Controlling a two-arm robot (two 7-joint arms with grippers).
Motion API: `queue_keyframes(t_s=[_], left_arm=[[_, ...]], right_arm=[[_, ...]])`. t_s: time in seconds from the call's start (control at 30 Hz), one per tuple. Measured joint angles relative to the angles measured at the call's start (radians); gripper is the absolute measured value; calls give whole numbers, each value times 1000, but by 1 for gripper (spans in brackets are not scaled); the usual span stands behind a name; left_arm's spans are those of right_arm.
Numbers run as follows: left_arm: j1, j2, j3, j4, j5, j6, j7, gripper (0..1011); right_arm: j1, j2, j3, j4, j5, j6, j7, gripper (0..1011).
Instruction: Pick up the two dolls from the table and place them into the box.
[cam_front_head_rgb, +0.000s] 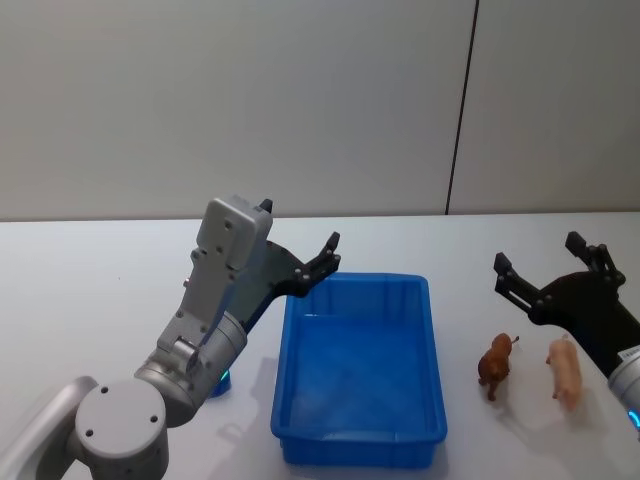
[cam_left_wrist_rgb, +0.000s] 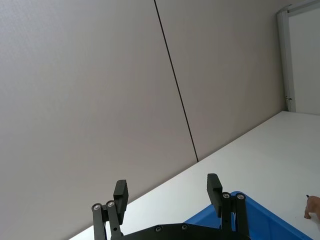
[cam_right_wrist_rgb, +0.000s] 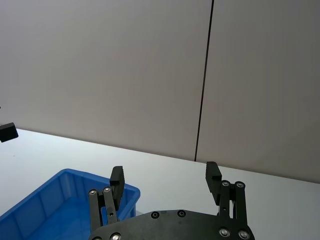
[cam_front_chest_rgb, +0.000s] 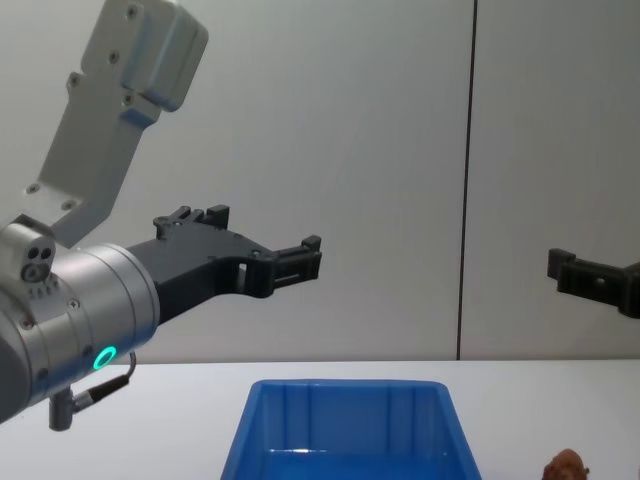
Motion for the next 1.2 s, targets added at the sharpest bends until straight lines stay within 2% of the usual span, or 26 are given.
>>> queue_keyframes(t_s=[1.2], left_arm=[[0,0,0,0,0,0,0,1001]], right_arm=[[0,0,0,0,0,0,0,1001]])
